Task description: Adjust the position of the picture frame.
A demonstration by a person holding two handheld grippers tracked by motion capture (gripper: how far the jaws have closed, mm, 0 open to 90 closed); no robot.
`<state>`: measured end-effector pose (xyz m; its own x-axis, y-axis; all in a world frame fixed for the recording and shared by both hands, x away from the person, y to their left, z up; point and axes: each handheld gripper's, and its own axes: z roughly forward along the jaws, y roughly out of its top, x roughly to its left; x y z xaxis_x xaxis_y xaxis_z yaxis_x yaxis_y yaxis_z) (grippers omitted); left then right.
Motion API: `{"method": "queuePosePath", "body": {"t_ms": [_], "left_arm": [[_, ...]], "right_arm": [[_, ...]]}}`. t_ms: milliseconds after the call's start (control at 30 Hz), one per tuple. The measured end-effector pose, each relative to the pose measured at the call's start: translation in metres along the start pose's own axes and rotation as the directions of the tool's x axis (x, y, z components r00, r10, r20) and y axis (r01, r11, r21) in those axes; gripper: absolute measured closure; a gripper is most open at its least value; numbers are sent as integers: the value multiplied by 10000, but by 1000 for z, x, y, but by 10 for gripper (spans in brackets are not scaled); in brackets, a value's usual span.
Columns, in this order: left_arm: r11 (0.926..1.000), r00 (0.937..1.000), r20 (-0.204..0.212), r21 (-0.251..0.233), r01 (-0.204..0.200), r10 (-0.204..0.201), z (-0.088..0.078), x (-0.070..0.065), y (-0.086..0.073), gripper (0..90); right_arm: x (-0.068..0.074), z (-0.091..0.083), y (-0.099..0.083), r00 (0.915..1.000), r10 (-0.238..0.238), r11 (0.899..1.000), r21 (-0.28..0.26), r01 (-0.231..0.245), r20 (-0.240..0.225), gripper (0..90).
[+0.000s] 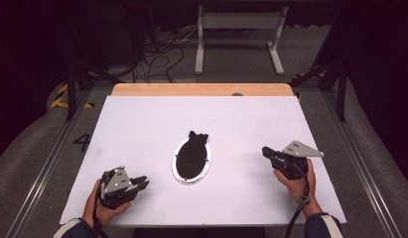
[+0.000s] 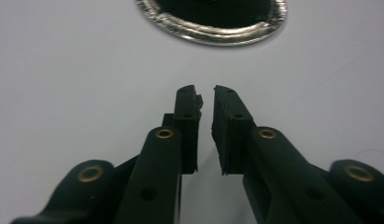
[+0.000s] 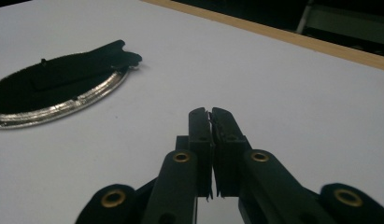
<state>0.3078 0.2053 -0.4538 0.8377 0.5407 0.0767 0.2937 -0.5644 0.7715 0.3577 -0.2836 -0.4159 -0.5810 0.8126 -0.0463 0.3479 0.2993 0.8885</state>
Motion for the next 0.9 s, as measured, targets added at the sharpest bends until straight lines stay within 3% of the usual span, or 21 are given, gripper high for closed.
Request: {"method": "queuePosePath", "body": {"t_ms": [167, 233, 433, 533, 700, 900], "left_arm": [[9993, 9959, 823, 9, -370, 368, 17, -14, 15, 892], [9985, 9941, 936, 19, -545, 540, 22, -16, 20, 892], [9991, 9934, 1067, 47, -428, 421, 29, -16, 25, 899], [9978, 9909, 1188, 137, -645, 625, 35, -25, 30, 898], [9988, 9897, 1382, 230, -423, 387, 47, -30, 35, 898], [9977, 9854, 1615, 319, -590, 531, 60, -40, 43, 899]], "right_arm": [[10, 30, 25, 9987, -202, 9998, -40, 200, -478, 900], [17, 41, 33, 9973, -330, 9995, -12, 330, -654, 900], [31, 62, 50, 9933, -518, 9985, 119, 533, -1036, 900], [36, 80, 63, 9891, -515, 9982, 222, 551, -1378, 900], [45, 107, 73, 9848, -600, 9955, 634, 711, -1632, 900], [58, 138, 79, 9790, -847, 9878, 1130, 1069, -1856, 900]]}}
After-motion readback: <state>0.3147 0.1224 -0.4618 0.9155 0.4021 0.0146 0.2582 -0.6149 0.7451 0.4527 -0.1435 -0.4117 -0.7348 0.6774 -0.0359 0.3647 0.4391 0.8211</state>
